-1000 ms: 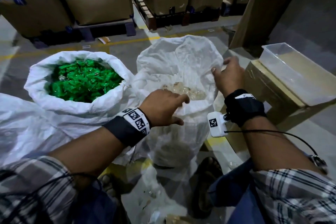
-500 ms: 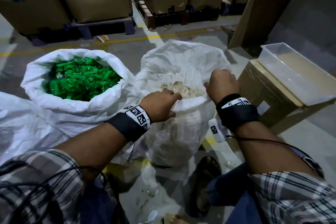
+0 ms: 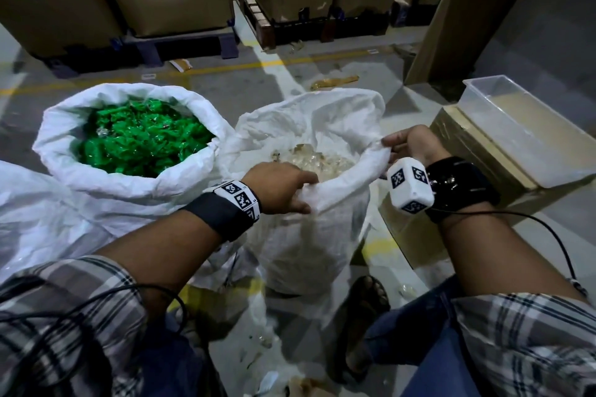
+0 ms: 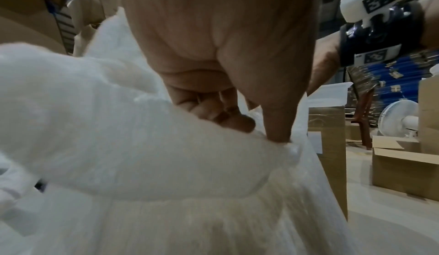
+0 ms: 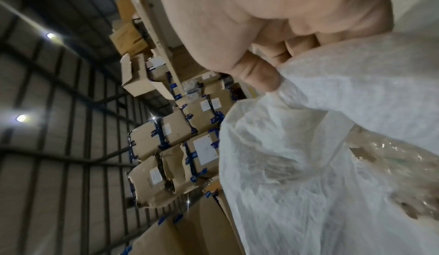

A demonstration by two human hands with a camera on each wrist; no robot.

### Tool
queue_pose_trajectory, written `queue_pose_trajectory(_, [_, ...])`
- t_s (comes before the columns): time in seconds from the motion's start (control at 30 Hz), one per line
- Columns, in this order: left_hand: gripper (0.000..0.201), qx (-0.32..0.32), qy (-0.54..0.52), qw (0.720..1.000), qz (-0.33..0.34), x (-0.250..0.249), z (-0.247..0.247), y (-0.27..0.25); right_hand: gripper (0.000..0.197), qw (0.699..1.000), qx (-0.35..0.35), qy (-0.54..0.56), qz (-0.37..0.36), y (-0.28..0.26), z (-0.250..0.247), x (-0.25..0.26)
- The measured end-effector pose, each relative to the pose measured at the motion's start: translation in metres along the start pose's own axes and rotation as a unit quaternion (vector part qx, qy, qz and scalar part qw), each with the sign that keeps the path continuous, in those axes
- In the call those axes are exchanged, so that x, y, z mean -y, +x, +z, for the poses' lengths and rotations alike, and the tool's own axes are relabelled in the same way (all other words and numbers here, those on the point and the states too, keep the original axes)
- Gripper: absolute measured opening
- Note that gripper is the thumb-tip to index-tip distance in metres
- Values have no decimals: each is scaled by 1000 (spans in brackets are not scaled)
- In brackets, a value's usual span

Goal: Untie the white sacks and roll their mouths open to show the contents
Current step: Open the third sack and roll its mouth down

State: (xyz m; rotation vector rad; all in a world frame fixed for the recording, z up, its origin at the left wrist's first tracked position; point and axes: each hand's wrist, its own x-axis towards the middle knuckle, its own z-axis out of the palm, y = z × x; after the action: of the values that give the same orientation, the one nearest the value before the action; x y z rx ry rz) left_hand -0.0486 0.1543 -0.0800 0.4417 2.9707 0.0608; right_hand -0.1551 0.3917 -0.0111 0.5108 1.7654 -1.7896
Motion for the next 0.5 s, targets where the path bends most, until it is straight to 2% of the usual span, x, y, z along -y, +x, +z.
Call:
queue_pose_trajectory(0.1, [32, -60, 69, 996, -18, 6, -11, -3, 45, 997, 19, 57, 43, 2, -2, -4])
queue_pose_trajectory(0.2, [30, -128, 84, 987, -55, 14, -22, -7, 55, 991, 24, 127, 46, 4, 0, -9])
queue_pose_trajectory(0.27, [33, -168, 95, 978, -83, 20, -29, -10, 47, 984, 5, 178, 1, 2, 4, -8])
queue_pose_trajectory(0.33, [34, -186, 95, 970, -125, 35, -31, -16, 19, 974, -15, 221, -36, -2, 11, -4])
queue_pose_trajectory(0.37, [34, -182, 84, 968, -148, 44, -29, -19, 13, 976, -33, 208, -53, -3, 11, -1])
queue_pose_trajectory(0.43, [34, -162, 70, 967, -186, 59, -20, -25, 17, 984, -112, 35, -132, -3, 5, 1])
queue_pose_trajectory(0.47, [33, -150, 72, 967, -192, 61, -14, -28, 18, 965, -156, -86, -191, -3, 3, -1])
queue_pose_trajectory(0.5, [32, -142, 73, 969, -188, 60, -9, -30, 20, 924, -195, -198, -262, -4, 3, -5])
